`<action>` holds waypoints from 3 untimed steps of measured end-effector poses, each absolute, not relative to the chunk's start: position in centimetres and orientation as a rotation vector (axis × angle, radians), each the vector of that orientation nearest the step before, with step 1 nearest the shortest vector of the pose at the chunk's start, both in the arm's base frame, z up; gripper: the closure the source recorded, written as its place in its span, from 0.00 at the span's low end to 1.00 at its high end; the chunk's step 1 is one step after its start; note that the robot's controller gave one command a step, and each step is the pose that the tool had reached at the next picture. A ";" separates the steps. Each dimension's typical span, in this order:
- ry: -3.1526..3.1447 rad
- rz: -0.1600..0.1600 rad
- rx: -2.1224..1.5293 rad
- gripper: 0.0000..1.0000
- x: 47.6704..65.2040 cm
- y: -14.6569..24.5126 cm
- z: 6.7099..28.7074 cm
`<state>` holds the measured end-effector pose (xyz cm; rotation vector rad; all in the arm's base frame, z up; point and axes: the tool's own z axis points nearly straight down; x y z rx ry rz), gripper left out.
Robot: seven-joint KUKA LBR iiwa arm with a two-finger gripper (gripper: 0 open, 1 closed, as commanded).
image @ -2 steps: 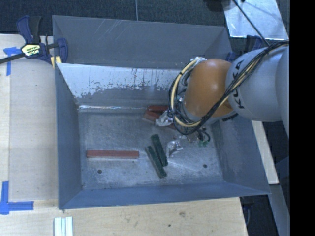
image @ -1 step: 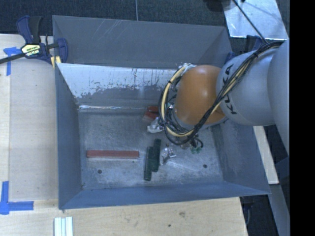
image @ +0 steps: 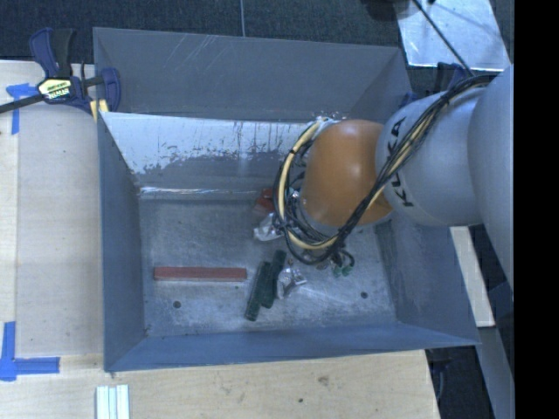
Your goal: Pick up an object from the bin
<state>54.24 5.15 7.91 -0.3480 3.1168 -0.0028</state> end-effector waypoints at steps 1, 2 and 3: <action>3.094 0.004 -0.524 0.00 57.6 1.4 8.2; 2.841 0.003 -1.336 1.00 53.2 11.5 8.5; 2.842 0.001 -1.334 1.00 53.2 11.4 8.5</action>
Offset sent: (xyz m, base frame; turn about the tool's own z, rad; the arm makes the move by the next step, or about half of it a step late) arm -0.0109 0.0620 0.0058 -0.6559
